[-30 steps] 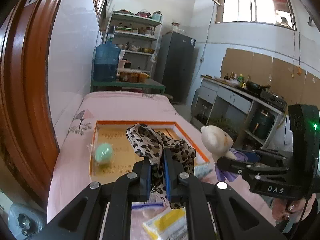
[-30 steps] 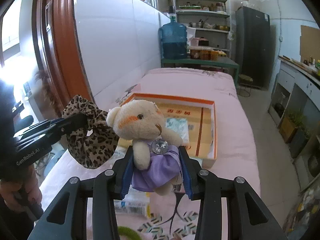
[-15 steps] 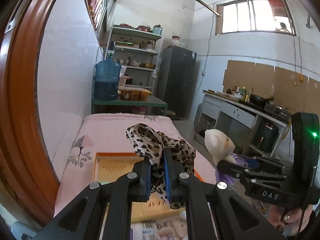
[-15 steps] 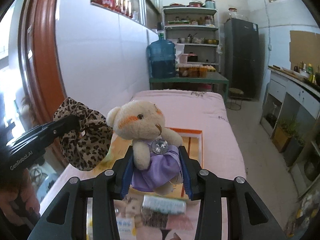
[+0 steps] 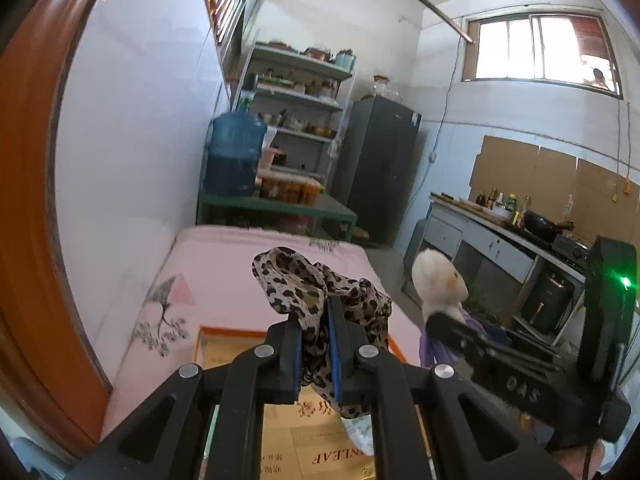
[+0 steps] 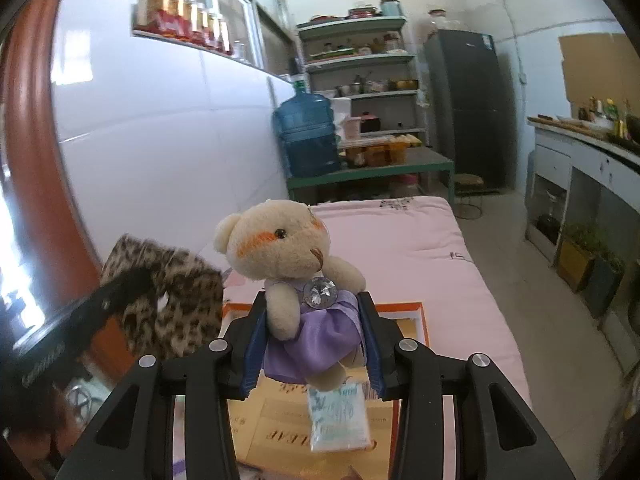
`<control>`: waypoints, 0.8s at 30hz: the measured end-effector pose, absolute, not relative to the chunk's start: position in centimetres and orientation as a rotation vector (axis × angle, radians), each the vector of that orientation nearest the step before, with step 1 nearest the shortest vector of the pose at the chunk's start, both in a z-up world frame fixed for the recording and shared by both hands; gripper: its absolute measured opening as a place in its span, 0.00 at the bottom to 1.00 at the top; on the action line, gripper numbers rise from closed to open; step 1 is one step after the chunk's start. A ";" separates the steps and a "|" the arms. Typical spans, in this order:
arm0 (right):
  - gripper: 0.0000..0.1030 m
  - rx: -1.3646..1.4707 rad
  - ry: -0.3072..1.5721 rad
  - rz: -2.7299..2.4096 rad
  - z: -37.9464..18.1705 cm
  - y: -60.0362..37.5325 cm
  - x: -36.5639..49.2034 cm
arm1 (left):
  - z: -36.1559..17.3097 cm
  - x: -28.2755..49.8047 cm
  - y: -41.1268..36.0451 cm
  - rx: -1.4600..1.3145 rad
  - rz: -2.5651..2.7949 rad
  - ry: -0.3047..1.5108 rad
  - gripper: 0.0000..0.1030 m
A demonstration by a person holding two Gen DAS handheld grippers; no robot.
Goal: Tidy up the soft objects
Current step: 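Carry scrunchie and teddy bear into the box and release both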
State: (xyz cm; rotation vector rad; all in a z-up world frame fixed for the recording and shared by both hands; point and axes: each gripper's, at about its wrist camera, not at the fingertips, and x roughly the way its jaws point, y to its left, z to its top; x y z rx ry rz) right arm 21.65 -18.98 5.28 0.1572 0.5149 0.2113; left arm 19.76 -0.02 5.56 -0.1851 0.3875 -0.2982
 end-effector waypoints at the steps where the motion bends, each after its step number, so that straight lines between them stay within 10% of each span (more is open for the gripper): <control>1: 0.42 0.168 0.522 0.214 4.7 -19.0 22.2 | 5.1 20.1 0.1 -0.190 -0.299 0.397 0.10; 24: 0.42 0.203 0.722 0.192 -4.0 -21.8 25.8 | -3.5 22.9 0.0 -0.139 -0.307 0.580 0.11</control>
